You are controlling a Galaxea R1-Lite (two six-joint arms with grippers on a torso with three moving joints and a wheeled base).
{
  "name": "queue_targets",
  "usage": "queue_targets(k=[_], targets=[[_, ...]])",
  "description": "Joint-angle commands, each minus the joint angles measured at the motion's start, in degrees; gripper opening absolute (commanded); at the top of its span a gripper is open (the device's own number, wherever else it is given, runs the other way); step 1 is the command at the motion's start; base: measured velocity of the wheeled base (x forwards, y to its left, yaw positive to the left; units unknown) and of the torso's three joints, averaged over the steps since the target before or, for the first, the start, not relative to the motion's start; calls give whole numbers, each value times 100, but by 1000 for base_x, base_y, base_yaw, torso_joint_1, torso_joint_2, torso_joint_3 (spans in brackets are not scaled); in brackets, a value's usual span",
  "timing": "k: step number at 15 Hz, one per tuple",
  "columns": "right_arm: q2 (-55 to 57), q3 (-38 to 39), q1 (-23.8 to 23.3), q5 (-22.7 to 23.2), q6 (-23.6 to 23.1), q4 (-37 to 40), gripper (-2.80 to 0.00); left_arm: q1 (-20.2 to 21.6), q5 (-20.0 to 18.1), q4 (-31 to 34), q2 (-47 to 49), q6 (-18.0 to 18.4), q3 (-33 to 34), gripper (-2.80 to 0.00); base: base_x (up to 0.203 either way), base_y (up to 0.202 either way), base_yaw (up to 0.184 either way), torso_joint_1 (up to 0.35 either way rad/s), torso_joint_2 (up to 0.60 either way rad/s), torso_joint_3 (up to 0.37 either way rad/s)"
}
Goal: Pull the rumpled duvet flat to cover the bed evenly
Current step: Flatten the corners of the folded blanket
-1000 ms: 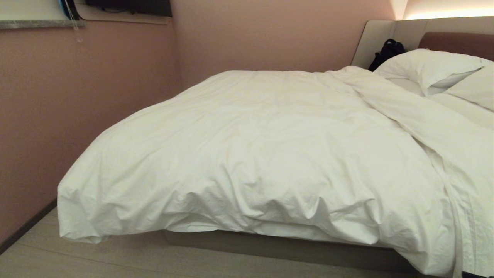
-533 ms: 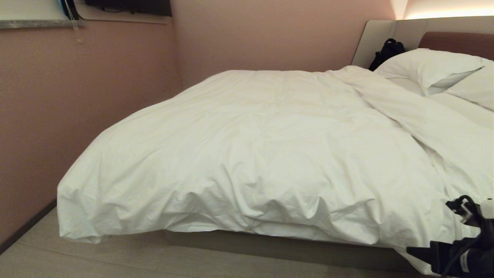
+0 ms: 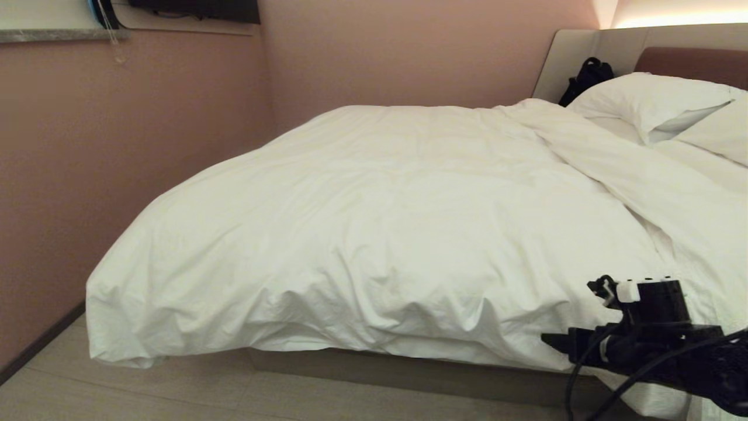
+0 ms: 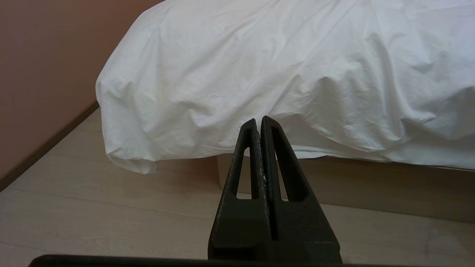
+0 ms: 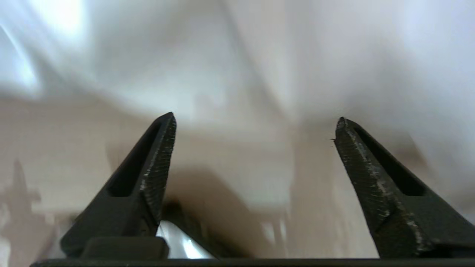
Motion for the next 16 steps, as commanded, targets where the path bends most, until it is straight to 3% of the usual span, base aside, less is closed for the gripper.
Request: queue_targets(k=[1,12,16], targets=[[555,-272,106,-4,13,-2314,0,0,1,-5,-2,0,0,-280,0,0,0,0,0,0],[1365,-646,165,-257,29,-2396,0,0,1,-5,-2,0,0,-280,0,0,0,0,0,0],[1989,-634,207,-455,13,-3047,0,0,6,-5,-2,0,0,-280,0,0,0,0,0,0]])
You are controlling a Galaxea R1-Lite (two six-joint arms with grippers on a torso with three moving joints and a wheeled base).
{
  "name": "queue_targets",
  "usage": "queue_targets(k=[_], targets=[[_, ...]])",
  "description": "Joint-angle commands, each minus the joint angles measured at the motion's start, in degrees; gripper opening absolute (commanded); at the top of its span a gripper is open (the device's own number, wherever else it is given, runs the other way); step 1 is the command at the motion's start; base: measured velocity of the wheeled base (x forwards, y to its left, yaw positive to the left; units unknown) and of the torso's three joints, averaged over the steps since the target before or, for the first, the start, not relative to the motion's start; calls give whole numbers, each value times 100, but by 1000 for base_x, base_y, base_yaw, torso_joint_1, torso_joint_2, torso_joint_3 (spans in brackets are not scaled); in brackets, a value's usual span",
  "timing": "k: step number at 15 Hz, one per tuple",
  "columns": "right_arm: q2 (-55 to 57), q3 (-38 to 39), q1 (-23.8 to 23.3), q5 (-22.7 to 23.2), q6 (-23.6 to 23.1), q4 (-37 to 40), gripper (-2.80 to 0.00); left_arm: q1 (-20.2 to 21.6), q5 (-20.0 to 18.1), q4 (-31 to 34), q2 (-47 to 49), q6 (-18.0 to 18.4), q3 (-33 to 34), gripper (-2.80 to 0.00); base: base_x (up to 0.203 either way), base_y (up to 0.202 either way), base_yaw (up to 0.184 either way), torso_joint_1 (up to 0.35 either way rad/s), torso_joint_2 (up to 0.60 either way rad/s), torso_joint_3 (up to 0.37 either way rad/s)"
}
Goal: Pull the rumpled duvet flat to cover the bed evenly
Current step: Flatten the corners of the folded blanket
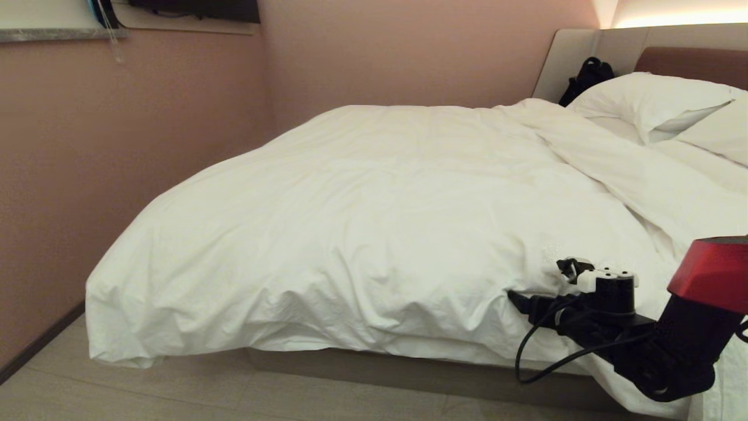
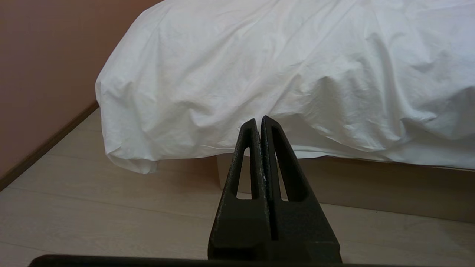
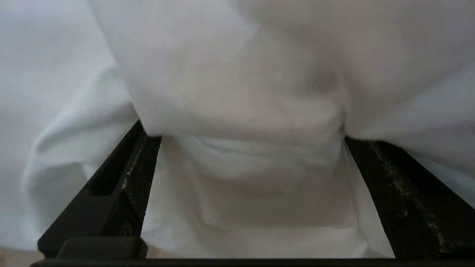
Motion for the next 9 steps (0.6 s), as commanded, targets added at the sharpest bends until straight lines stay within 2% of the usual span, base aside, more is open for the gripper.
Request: queue_targets(k=[1,9], targets=[[352,0,35,-96,7,-390,0,0,1,-4,-2,0,0,-280,0,0,0,0,0,0],[400,-35,33,-78,35,-406,0,0,1,-4,-2,0,0,-280,0,0,0,0,0,0]])
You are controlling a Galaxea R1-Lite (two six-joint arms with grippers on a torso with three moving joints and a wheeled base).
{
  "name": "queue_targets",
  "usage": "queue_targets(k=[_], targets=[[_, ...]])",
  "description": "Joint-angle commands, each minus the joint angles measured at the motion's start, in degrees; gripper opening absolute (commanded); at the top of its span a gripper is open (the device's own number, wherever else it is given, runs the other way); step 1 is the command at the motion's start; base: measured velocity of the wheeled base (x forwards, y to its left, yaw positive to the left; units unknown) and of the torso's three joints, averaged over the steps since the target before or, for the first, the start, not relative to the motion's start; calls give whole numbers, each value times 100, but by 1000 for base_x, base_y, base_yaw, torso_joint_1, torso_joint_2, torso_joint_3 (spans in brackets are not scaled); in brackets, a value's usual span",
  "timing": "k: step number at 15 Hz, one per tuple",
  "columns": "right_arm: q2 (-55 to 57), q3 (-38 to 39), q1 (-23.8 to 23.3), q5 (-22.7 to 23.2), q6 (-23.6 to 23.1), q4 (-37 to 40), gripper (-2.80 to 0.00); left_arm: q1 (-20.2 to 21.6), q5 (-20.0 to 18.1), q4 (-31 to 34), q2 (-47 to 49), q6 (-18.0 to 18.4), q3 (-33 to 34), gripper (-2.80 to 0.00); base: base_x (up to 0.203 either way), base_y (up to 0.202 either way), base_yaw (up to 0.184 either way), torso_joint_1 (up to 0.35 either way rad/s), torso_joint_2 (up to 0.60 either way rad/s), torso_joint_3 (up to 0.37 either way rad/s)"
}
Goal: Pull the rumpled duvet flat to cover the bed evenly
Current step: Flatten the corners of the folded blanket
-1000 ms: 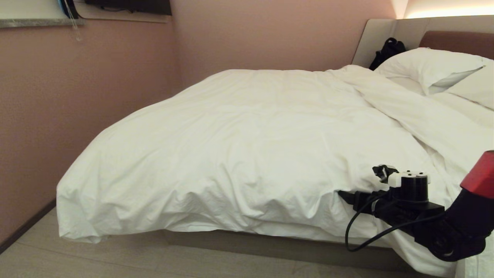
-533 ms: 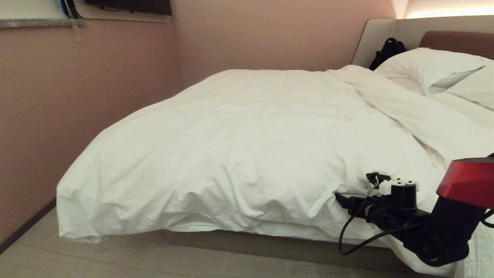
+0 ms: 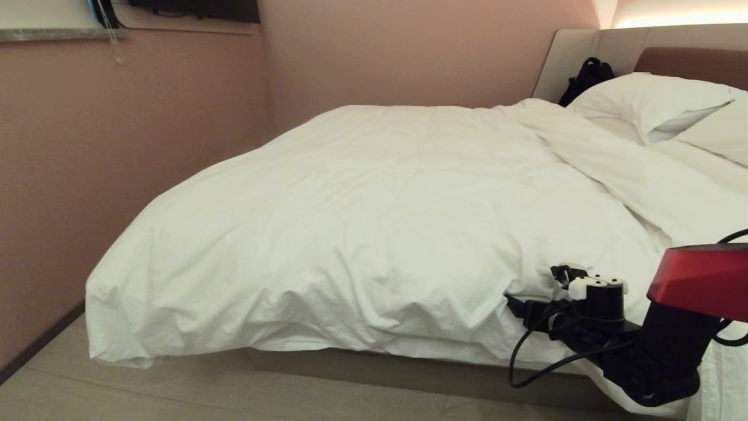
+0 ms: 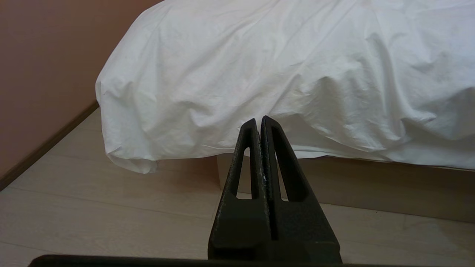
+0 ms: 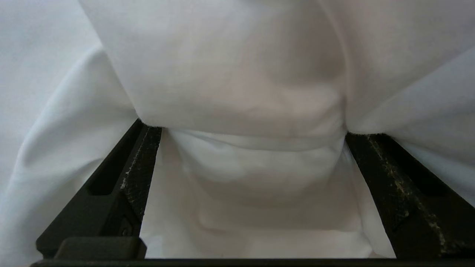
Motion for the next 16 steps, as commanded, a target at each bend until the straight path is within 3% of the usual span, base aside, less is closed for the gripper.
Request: queue_targets(k=[1,3,4,16], targets=[[3,16,2,0,11,-33,0,0,2,-4,-2,2,0,-280,0,0,0,0,0,0],[3,34,2,0,29,-42,0,0,2,-4,-2,2,0,-280,0,0,0,0,0,0],[3,27,2,0,29,-37,-280,0,2,-4,-2,2,0,-280,0,0,0,0,0,0],[-302,100,-17,-7,38,-9,-280,0,2,-4,-2,2,0,-280,0,0,0,0,0,0]])
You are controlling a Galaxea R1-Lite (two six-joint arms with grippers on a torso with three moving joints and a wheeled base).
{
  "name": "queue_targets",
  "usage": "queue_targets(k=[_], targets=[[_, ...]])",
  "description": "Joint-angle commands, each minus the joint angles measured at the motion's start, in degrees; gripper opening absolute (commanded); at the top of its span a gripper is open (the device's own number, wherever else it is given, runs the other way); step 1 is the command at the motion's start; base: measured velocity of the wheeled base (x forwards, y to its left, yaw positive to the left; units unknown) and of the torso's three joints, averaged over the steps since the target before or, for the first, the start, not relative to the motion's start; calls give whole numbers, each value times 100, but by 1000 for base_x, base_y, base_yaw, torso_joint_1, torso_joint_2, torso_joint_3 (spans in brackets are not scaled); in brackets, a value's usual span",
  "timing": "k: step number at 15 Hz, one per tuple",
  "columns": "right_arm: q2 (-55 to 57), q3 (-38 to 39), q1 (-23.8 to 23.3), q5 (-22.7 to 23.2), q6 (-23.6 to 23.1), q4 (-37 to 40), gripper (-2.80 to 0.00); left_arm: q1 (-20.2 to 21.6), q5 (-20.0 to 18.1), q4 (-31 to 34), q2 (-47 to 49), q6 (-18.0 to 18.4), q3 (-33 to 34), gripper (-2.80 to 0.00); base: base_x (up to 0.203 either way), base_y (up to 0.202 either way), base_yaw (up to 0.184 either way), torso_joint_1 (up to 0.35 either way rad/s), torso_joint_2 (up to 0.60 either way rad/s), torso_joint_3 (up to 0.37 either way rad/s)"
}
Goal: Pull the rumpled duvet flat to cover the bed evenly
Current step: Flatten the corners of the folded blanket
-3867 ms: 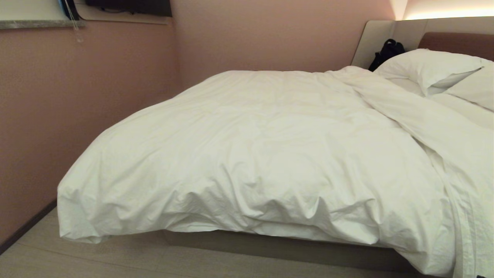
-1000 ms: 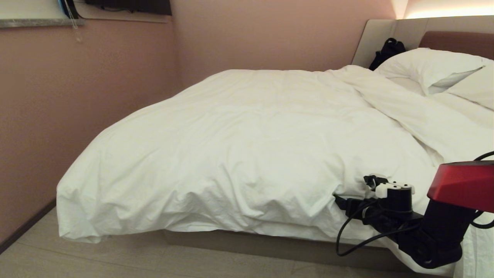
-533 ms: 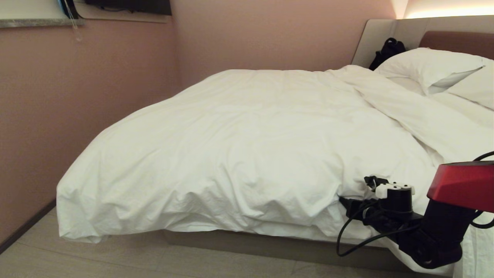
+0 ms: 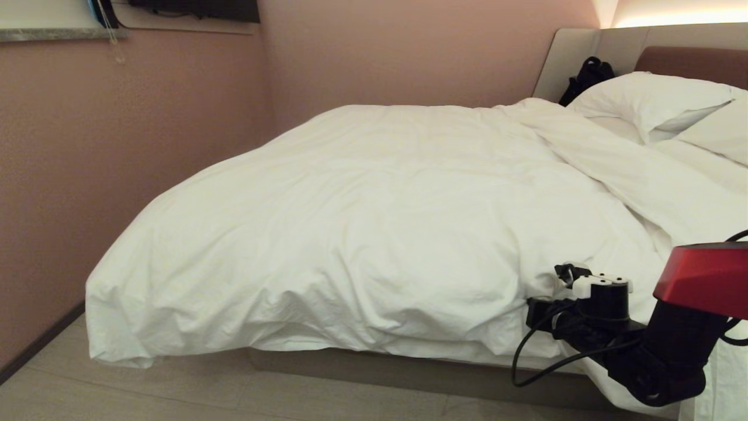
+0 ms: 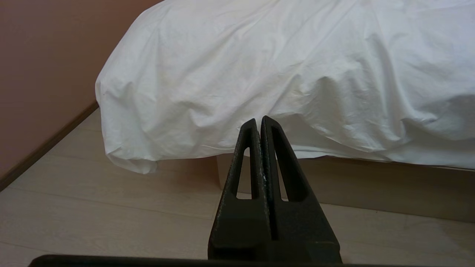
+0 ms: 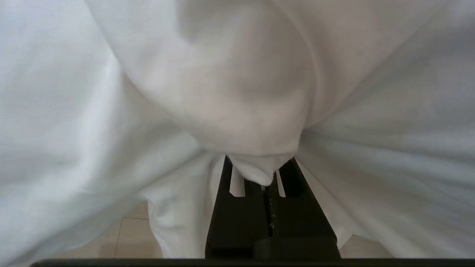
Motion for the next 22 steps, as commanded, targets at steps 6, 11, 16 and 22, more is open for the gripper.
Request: queue_targets(k=[6,11,16,22], targets=[[-1006,949,-22,-18,-27,153,-280,0,2,-4,-2,2,0,-280,0,0,0,0,0,0],[-1512,1923,-22,-26,-116,280,-280,0,10,-4,-2,2,0,-280,0,0,0,0,0,0],[-1803,2667,124,20,-322,264,-280,0,2,-4,-2,2,0,-280,0,0,0,0,0,0],[-1573,3132,180,27,-555,248,-280,0,2,-4,-2,2,0,-280,0,0,0,0,0,0]])
